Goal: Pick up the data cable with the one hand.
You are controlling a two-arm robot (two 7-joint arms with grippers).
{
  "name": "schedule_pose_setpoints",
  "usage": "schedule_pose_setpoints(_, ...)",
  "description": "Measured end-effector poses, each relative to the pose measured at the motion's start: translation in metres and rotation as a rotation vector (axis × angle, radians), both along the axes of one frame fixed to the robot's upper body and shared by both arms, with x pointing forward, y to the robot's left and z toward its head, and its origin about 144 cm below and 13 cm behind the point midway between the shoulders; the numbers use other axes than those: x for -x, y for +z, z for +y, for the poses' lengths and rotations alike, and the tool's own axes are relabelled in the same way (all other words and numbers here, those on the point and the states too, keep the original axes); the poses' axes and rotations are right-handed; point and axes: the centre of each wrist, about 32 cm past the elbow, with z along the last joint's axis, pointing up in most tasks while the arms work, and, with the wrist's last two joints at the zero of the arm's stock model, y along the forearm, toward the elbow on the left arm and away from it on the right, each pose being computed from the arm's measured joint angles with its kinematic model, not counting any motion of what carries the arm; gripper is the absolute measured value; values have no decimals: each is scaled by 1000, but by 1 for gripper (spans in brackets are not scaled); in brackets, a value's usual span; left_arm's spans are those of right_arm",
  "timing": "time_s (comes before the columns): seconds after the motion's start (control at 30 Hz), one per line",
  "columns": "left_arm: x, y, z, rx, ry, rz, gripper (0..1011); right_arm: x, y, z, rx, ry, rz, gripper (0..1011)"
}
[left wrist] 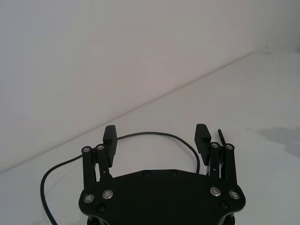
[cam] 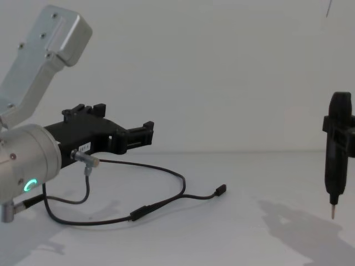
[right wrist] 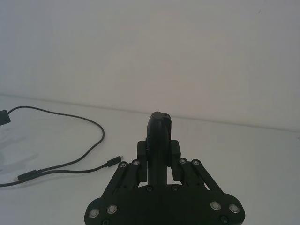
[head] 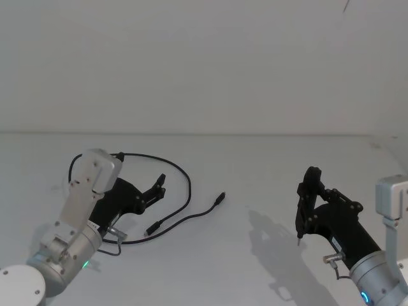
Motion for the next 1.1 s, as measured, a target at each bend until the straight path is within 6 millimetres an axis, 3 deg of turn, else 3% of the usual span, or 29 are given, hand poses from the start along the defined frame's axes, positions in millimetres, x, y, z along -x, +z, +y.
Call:
schedule_pose_setpoints(0.53,-13,8,11,-44,-160,72,1001,0,0,0,0,0,0,279)
schedule_pose_setpoints(1.1,-44,11,27,-113,-417,287,1001,0,0,0,0,0,0,279)
